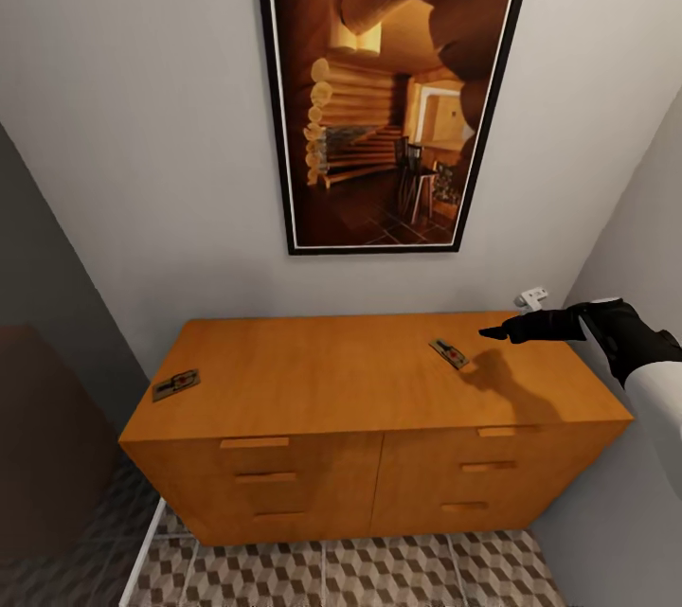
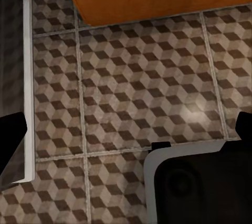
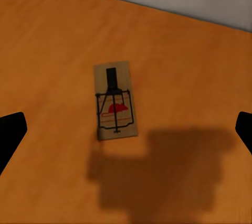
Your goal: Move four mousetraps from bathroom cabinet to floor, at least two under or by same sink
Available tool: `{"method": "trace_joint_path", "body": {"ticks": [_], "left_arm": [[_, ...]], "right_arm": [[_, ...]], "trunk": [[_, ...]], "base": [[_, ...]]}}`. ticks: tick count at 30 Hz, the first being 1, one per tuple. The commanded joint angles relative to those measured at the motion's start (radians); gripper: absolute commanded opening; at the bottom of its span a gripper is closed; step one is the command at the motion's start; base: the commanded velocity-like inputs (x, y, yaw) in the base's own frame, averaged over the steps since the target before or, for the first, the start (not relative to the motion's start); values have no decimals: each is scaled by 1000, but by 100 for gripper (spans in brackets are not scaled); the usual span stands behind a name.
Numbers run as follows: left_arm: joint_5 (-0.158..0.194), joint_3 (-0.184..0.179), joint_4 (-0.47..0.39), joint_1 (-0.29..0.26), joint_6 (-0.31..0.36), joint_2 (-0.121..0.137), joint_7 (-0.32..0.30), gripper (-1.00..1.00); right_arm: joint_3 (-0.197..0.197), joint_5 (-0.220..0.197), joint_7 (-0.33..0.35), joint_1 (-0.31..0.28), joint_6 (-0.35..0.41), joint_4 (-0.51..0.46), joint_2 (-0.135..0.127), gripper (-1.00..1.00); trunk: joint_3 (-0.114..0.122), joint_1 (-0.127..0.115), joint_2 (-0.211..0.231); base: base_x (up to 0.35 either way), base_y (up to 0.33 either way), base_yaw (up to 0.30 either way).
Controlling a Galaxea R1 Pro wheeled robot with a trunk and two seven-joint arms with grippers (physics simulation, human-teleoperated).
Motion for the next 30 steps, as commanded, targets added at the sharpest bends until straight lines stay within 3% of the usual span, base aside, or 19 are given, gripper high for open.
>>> {"method": "trace_joint_path", "body": {"ticks": [1,30], "left_arm": [[8,-8,4,-2,-6,0,-2,100],[8,-8,4,-2,-5,0,-2,100]], "right_arm": [[2,4,4,-1,4,-2,-1,100],[2,4,4,-1,4,-2,-1,100]], "trunk": [[-4,1,-2],[-50,1,-2]], "base": [[0,0,0],[0,0,0]]}}
